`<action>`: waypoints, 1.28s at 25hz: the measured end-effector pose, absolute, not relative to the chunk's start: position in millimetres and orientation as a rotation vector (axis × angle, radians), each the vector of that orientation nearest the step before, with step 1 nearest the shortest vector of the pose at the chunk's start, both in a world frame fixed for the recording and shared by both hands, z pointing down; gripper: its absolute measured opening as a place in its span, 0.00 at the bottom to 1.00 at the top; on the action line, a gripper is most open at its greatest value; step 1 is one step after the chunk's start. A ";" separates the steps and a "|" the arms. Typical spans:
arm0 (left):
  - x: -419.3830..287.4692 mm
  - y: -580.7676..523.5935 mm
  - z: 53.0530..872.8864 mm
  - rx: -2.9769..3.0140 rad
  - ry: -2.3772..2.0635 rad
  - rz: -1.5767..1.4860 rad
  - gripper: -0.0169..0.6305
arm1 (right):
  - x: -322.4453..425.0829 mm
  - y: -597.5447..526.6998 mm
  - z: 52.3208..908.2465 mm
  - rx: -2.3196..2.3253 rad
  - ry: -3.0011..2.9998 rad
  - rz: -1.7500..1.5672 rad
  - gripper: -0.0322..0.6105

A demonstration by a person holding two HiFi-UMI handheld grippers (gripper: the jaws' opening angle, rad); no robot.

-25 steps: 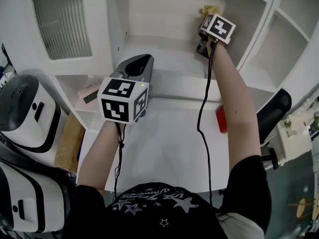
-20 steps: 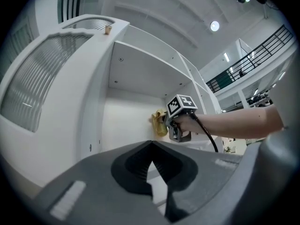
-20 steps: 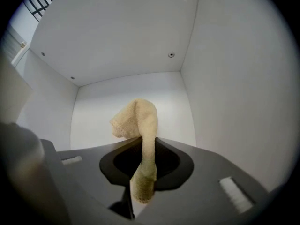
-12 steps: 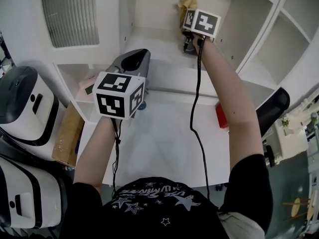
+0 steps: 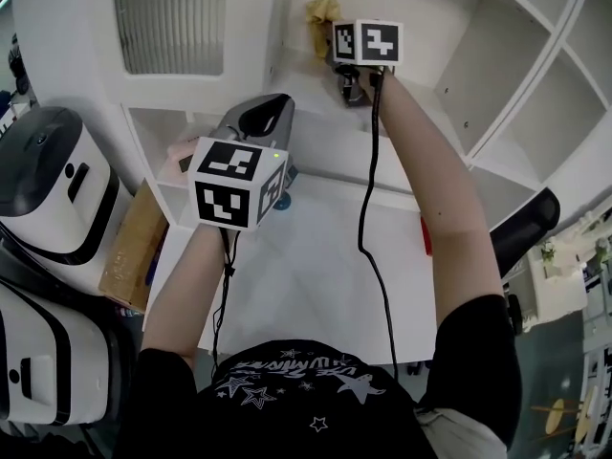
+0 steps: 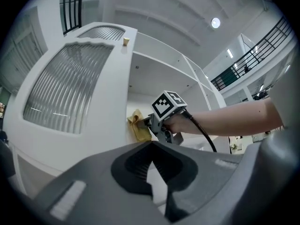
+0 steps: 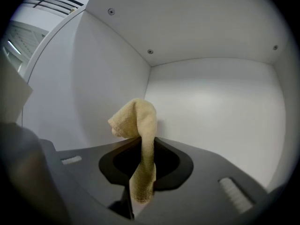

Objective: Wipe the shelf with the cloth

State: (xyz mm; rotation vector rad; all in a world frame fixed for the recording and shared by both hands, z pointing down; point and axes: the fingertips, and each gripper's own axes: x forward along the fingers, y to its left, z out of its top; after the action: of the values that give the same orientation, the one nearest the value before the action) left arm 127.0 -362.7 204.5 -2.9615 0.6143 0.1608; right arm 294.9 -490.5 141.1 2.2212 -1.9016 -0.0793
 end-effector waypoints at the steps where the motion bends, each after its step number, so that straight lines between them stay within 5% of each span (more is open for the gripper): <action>1: 125.9 -363.5 205.0 -2.962 0.614 0.163 0.03 | 289.3 -496.4 144.5 2.186 -1.920 -0.070 0.18; 32: 128.7 -378.4 217.0 -3.002 0.630 0.145 0.03 | 288.7 -544.7 185.6 1.872 -1.778 0.031 0.18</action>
State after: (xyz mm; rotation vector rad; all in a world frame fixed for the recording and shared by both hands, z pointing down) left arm 128.7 -378.4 217.0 -3.0016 0.6300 0.1447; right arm 288.7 -544.7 185.6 1.8724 -1.7783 0.0307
